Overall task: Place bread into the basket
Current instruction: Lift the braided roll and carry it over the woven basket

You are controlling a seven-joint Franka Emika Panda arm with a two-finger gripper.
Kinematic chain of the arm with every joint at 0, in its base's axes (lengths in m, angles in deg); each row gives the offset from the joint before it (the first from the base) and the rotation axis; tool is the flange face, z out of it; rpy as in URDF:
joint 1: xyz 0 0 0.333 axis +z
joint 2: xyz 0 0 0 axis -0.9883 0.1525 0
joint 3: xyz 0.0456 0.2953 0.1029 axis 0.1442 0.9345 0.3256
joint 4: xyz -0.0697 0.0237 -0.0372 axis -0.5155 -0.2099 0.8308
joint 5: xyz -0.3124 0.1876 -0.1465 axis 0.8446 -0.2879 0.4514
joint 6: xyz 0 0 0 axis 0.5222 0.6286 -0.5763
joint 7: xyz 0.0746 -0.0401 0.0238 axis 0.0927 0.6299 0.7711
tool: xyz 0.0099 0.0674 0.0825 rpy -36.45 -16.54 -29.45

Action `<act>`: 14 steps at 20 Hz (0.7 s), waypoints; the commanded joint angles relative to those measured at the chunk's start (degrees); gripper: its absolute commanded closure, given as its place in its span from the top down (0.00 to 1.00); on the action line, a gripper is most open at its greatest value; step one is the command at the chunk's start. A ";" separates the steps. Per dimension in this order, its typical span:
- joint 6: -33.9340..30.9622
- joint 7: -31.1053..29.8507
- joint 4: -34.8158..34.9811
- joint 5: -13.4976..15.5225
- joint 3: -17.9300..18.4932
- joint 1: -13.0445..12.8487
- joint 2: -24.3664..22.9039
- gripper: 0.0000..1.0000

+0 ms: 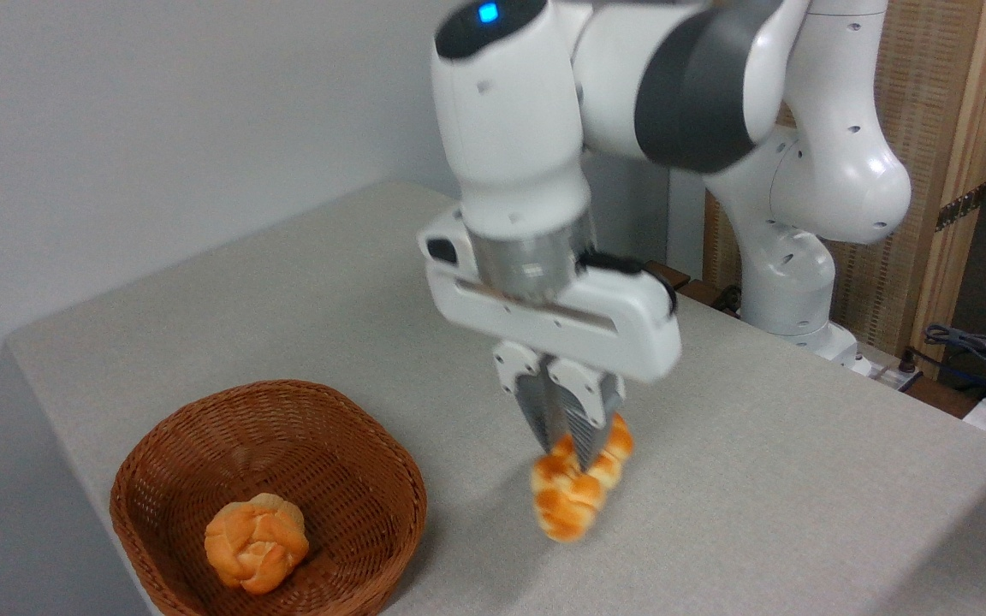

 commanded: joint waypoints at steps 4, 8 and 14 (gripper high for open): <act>-1.10 0.70 -9.32 4.51 -6.43 -0.44 1.01 0.22; -0.83 0.70 -14.50 7.16 -9.77 -0.44 3.38 0.22; 2.43 0.17 -20.49 7.95 -16.19 -0.44 8.83 0.22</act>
